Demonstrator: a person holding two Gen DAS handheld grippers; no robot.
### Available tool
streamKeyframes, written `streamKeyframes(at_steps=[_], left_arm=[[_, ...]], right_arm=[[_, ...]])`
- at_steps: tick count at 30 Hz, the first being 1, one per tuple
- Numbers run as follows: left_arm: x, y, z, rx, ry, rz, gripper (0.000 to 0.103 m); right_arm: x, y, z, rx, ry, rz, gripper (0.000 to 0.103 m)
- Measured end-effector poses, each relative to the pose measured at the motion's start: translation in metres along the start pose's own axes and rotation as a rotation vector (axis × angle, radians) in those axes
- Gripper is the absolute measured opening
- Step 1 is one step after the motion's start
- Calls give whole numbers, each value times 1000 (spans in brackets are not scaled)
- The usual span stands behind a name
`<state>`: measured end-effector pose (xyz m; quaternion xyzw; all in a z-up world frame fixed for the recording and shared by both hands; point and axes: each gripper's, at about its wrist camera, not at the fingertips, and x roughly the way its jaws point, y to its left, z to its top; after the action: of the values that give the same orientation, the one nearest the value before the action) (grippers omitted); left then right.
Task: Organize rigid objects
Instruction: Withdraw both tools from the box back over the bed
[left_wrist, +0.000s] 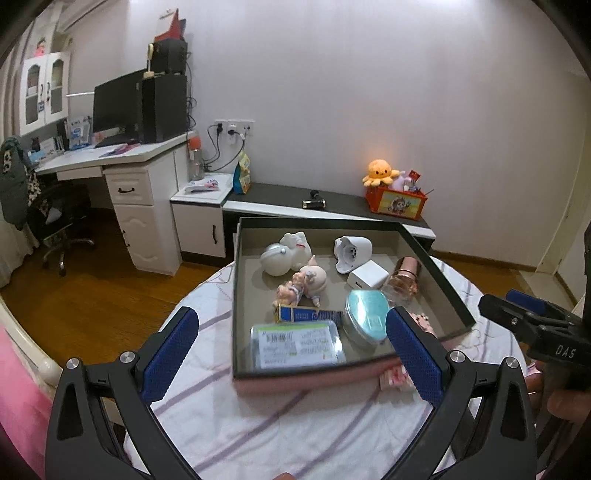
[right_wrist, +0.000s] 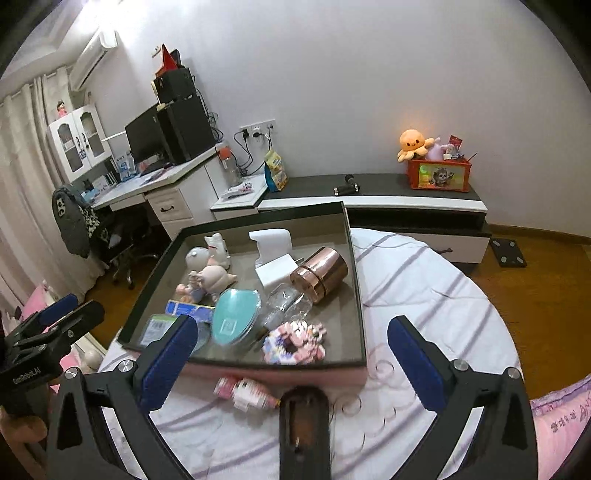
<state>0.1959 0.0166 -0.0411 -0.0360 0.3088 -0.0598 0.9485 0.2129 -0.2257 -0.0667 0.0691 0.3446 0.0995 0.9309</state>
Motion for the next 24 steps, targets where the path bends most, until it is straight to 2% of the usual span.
streamKeyframes(at_steps=[13, 24], left_arm=[[-69, 4, -43, -41, -7, -6, 103], [-97, -5, -77, -39, 18, -17, 103]], right_arm=[[-68, 14, -42, 15, -54, 7, 103], [-101, 15, -81, 16, -51, 1, 103]])
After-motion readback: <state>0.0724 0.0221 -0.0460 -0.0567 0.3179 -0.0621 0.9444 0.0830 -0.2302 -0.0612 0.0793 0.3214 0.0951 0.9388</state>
